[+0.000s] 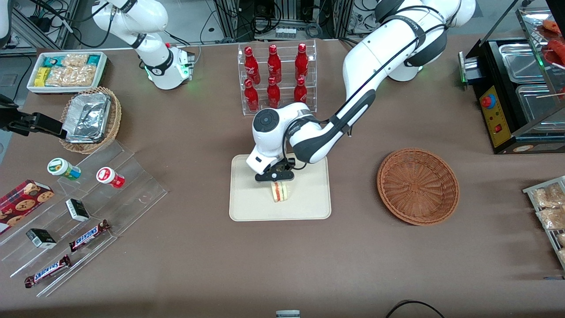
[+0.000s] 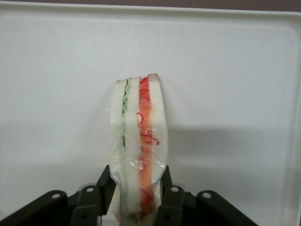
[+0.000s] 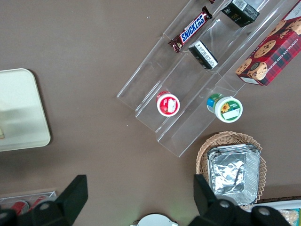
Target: Place sandwich from basket to tray
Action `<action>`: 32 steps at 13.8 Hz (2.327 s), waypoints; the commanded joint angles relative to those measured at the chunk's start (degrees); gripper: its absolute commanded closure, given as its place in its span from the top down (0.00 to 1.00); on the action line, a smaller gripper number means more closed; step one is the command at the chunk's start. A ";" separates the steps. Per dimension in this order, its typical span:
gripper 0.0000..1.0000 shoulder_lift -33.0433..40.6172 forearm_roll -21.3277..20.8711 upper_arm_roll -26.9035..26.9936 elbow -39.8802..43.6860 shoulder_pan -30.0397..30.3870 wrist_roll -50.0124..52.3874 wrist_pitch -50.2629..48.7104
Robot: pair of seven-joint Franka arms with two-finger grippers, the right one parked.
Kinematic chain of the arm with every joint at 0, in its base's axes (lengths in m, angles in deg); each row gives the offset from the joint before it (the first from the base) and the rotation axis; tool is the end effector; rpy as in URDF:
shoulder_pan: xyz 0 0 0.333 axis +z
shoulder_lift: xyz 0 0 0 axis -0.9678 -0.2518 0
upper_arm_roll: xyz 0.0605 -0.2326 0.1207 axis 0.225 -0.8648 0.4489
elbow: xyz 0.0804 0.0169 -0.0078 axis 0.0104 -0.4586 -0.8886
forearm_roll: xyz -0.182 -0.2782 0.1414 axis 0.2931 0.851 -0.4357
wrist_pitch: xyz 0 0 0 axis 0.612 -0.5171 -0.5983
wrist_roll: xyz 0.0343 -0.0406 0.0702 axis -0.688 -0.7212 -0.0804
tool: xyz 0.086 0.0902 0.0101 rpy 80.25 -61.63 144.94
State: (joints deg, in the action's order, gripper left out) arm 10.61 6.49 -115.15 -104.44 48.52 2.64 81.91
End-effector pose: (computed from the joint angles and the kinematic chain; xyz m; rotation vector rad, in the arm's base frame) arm 0.4522 -0.5150 0.2067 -3.1275 -0.0945 -0.1073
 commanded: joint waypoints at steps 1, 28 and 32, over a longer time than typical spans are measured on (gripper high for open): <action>1.00 1.55 -0.80 0.52 1.26 -0.34 -0.59 -3.17; 1.00 50.34 31.81 31.01 -11.39 22.51 -66.24 -41.95; 1.00 49.72 32.33 31.02 -10.26 22.51 -65.81 -41.87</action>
State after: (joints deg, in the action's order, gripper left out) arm 59.62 37.64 -85.01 -114.28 72.13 -63.07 39.36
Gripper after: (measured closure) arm 0.000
